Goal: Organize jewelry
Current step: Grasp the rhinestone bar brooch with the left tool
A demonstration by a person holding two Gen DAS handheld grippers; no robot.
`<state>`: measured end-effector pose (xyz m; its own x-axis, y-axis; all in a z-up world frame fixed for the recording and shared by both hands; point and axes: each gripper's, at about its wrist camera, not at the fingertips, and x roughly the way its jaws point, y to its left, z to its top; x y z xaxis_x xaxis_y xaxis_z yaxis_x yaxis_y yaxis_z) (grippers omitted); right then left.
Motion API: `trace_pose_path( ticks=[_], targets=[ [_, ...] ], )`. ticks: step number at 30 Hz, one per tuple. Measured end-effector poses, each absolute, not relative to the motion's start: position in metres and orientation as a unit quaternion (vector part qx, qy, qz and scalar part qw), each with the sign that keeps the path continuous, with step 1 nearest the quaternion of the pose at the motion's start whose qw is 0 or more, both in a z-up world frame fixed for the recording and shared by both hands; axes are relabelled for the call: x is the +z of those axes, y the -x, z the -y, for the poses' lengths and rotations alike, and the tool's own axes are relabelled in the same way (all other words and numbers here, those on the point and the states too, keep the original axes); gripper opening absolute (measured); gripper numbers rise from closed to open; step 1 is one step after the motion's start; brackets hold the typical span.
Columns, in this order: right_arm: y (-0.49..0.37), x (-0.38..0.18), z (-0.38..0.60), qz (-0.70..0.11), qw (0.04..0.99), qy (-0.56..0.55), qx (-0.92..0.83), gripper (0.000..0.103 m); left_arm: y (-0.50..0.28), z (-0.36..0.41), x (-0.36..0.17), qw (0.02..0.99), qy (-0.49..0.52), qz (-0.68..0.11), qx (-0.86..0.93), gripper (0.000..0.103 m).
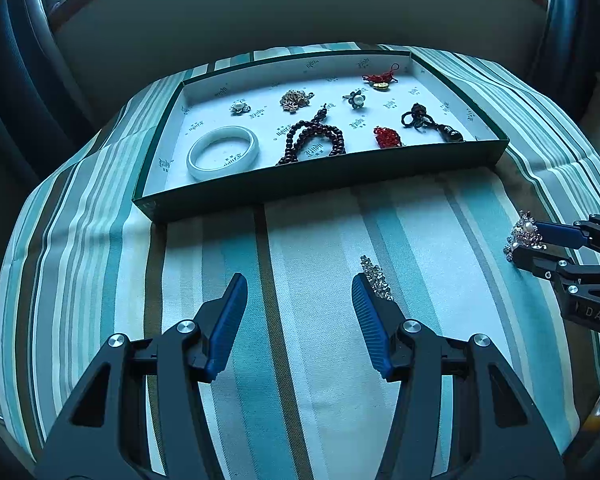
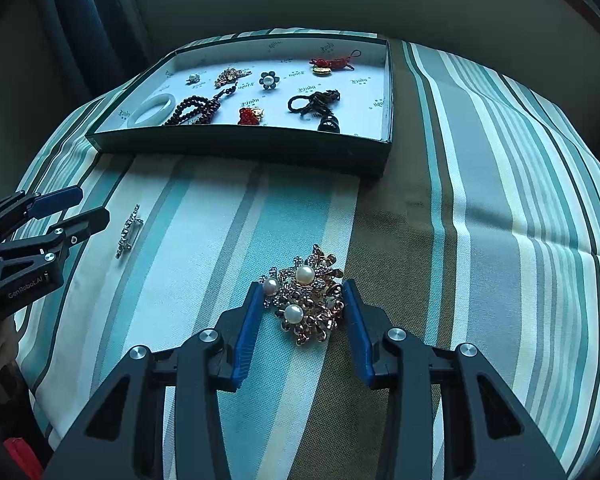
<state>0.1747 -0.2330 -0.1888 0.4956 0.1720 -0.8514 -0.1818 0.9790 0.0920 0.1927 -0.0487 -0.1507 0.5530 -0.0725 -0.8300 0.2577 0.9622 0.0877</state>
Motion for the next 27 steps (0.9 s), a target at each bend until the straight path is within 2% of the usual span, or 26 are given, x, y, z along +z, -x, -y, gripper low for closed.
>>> trace_pose_path(
  ticks=[2, 3, 27],
  targets=[
    [-0.174, -0.188, 0.23, -0.491, 0.864, 0.002, 0.114, 0.025, -0.193, 0.049, -0.151, 0.875, -0.1, -0.464, -0.095, 0.054],
    [-0.174, -0.188, 0.228, -0.491, 0.863, 0.007, 0.114, 0.023, -0.193, 0.049, -0.151, 0.875, -0.1, -0.464, -0.095, 0.054],
    [-0.17, -0.187, 0.236, -0.486, 0.866, 0.015, 0.114, 0.022, -0.185, 0.078, -0.149, 0.868, -0.113, -0.468, -0.123, 0.054]
  ],
)
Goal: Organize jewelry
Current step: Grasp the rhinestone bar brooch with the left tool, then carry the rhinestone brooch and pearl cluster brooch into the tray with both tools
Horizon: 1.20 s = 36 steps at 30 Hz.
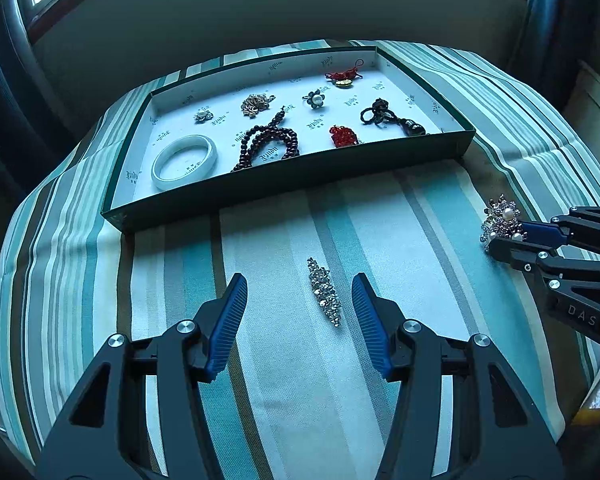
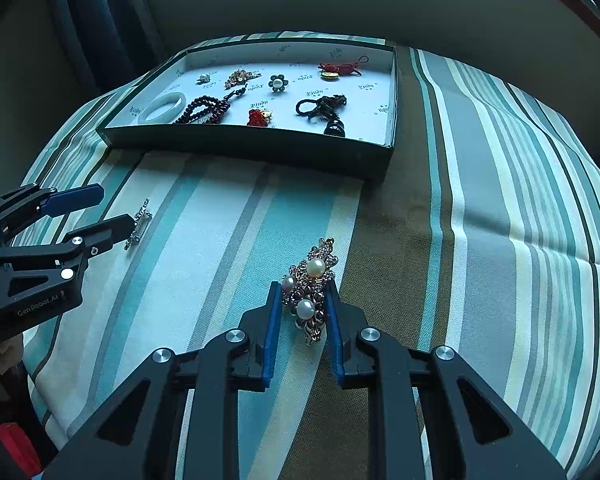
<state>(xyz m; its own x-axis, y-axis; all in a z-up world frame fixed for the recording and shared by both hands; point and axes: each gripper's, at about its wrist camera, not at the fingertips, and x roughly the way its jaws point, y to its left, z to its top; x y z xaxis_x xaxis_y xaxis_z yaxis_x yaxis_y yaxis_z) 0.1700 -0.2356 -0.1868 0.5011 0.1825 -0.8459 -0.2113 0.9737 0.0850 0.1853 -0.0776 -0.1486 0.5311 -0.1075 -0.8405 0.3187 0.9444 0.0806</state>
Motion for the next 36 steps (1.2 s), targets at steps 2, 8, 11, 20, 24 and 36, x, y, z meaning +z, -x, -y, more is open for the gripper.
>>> trace_pose_path(
  ticks=[2, 8, 11, 20, 24, 36],
  targets=[
    [-0.17, -0.188, 0.237, -0.487, 0.866, 0.013, 0.115, 0.022, -0.186, 0.082, -0.153, 0.864, -0.114, -0.473, -0.125, 0.054],
    [-0.169, -0.188, 0.235, -0.488, 0.864, 0.009, 0.124, 0.022, -0.191, 0.089, -0.164, 0.855, -0.114, -0.49, -0.125, 0.048],
    [-0.168, -0.188, 0.233, -0.49, 0.862, 0.009, 0.13, 0.022, -0.192, 0.088, -0.166, 0.854, -0.111, -0.492, -0.127, 0.044],
    [-0.168, -0.188, 0.233, -0.49, 0.862, 0.011, 0.129, 0.021, -0.19, 0.089, -0.165, 0.85, -0.105, -0.493, -0.152, 0.018],
    [-0.168, -0.188, 0.232, -0.49, 0.862, 0.012, 0.129, 0.021, -0.189, 0.091, -0.166, 0.849, -0.108, -0.492, -0.158, 0.013],
    [-0.168, -0.188, 0.232, -0.49, 0.862, 0.011, 0.129, 0.021, -0.189, 0.093, -0.166, 0.85, -0.114, -0.489, -0.158, 0.012]
  ],
)
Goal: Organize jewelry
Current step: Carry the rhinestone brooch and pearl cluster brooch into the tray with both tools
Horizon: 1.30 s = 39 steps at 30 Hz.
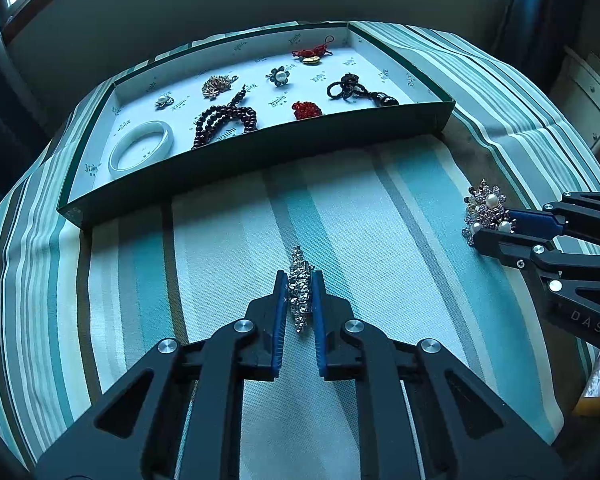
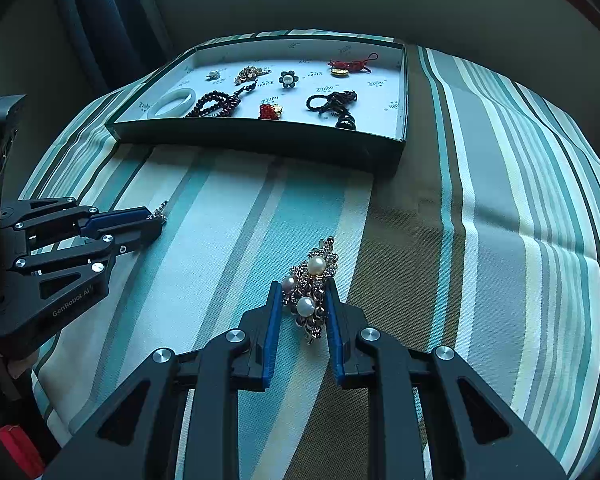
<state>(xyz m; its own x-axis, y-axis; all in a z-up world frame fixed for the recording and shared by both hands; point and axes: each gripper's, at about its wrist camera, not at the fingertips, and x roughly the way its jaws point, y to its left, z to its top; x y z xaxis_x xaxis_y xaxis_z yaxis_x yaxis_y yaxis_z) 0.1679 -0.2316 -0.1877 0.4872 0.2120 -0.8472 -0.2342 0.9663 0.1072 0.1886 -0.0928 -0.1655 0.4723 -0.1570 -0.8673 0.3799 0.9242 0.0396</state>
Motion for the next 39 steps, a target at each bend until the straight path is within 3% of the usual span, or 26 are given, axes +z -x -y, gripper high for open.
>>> trace_pose_path(
  ticks=[39],
  targets=[
    [-0.166, -0.178, 0.216, -0.481, 0.867, 0.019, 0.131, 0.021, -0.19, 0.067, -0.154, 0.87, -0.096, -0.465, -0.134, 0.012]
  ],
)
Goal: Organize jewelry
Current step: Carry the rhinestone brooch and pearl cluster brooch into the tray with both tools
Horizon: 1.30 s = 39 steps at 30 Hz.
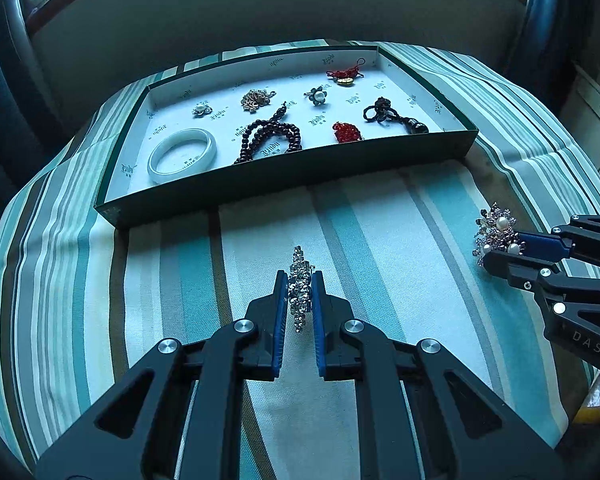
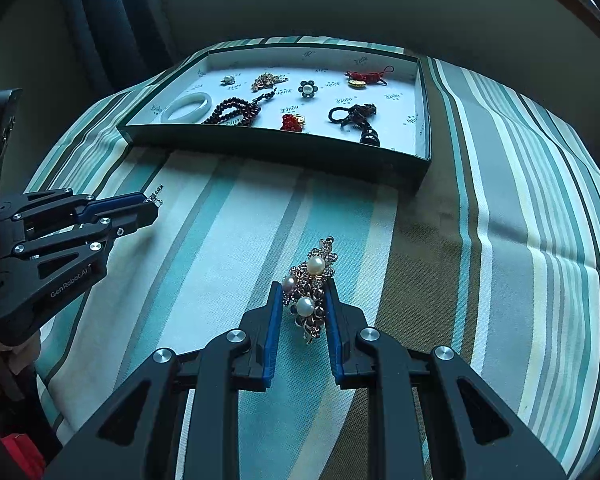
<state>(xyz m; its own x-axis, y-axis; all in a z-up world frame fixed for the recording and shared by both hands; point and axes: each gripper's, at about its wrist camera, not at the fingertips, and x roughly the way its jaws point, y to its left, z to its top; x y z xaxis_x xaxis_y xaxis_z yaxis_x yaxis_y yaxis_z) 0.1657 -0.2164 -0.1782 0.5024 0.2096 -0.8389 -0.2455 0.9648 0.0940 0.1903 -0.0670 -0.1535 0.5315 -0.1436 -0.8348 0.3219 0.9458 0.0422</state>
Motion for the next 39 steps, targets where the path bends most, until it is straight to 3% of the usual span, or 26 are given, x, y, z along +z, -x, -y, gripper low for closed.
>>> trace_pose_path(
  ticks=[22, 39],
  targets=[
    [-0.19, -0.135, 0.192, -0.439, 0.889, 0.015, 0.134, 0.021, -0.206, 0.042, -0.117, 0.893, -0.087, -0.422, -0.127, 0.012],
    [-0.25, -0.109, 0.189, -0.401, 0.906, 0.016, 0.136, 0.021, -0.279, 0.037, -0.095, 0.909, -0.07, -0.395, -0.113, 0.012]
  ],
)
